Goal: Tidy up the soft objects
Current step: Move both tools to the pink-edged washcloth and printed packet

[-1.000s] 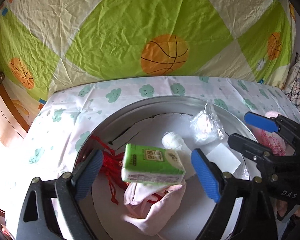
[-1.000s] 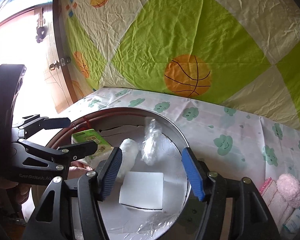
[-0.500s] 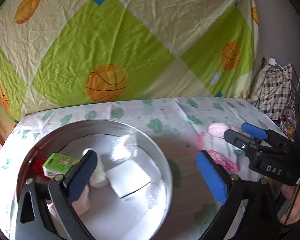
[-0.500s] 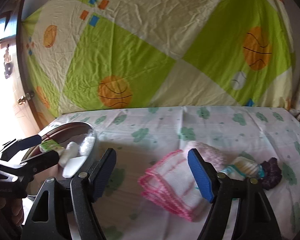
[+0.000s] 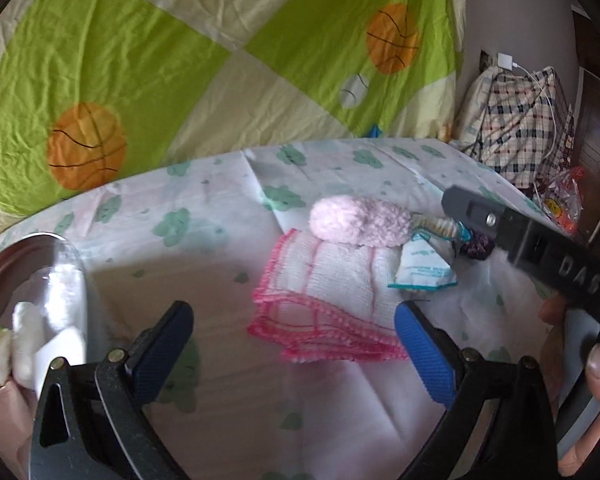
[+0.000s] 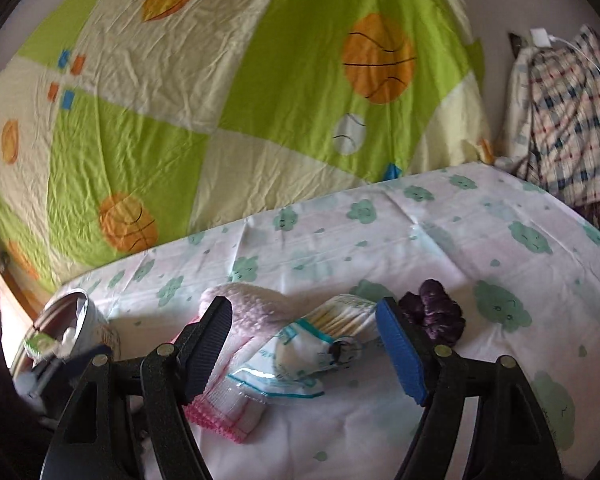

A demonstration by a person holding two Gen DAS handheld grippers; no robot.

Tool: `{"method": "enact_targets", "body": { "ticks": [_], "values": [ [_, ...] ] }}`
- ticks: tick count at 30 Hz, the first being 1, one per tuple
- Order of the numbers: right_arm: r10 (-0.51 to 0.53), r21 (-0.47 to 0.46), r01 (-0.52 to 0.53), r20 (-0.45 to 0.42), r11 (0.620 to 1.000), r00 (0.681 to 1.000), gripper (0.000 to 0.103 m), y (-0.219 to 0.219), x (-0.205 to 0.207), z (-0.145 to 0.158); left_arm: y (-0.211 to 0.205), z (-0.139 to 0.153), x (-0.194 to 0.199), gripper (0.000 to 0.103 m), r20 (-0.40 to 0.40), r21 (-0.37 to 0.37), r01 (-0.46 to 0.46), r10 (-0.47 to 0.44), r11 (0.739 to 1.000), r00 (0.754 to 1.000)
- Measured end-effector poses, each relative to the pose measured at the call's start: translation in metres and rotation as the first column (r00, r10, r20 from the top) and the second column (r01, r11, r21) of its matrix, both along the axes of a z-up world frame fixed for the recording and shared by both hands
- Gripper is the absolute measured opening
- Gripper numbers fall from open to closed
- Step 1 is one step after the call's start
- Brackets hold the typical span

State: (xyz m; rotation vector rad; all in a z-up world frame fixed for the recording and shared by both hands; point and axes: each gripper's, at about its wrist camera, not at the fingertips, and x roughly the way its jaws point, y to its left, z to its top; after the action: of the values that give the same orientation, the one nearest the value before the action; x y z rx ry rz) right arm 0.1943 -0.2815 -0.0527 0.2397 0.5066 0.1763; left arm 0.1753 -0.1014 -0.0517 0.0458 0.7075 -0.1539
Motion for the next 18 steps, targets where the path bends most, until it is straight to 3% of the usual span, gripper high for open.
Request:
{"method": "enact_targets", "body": {
  "ticks": [4, 13, 14, 17, 18],
  "values": [
    [-0.013, 0.038, 0.014, -0.022, 0.999, 1.000, 0.081, -0.007, 0.002, -0.004, -0.015, -0.010, 0.010, 0.102, -0.048, -0.014, 0.052, -0.052, 0.999, 0.997],
    [0.008, 0.025, -0.007, -0.046, 1.000, 0.999, 0.081, 0.002, 0.005, -0.009, -0.034, -0.023, 0.037, 0.101, -0.112, 0.045, 0.106, -0.101, 0.993, 0.989],
    [0.009, 0.021, -0.008, -0.049, 1.000, 0.999, 0.081, 0.003, 0.005, -0.010, -0.035, -0.025, 0.039, 0.098, -0.122, 0.048, 0.113, -0.107, 0.992, 0.987],
    [0.016, 0.010, -0.015, -0.055, 1.000, 0.998, 0.081, 0.006, 0.006, -0.011, -0.037, -0.027, 0.041, 0.062, -0.141, 0.039, 0.139, -0.133, 0.989, 0.981],
    [0.020, 0.008, -0.019, -0.058, 1.000, 0.998, 0.081, 0.006, 0.006, -0.011, -0.037, -0.028, 0.041, 0.055, -0.146, 0.031, 0.146, -0.140, 0.989, 0.979]
  ]
}}
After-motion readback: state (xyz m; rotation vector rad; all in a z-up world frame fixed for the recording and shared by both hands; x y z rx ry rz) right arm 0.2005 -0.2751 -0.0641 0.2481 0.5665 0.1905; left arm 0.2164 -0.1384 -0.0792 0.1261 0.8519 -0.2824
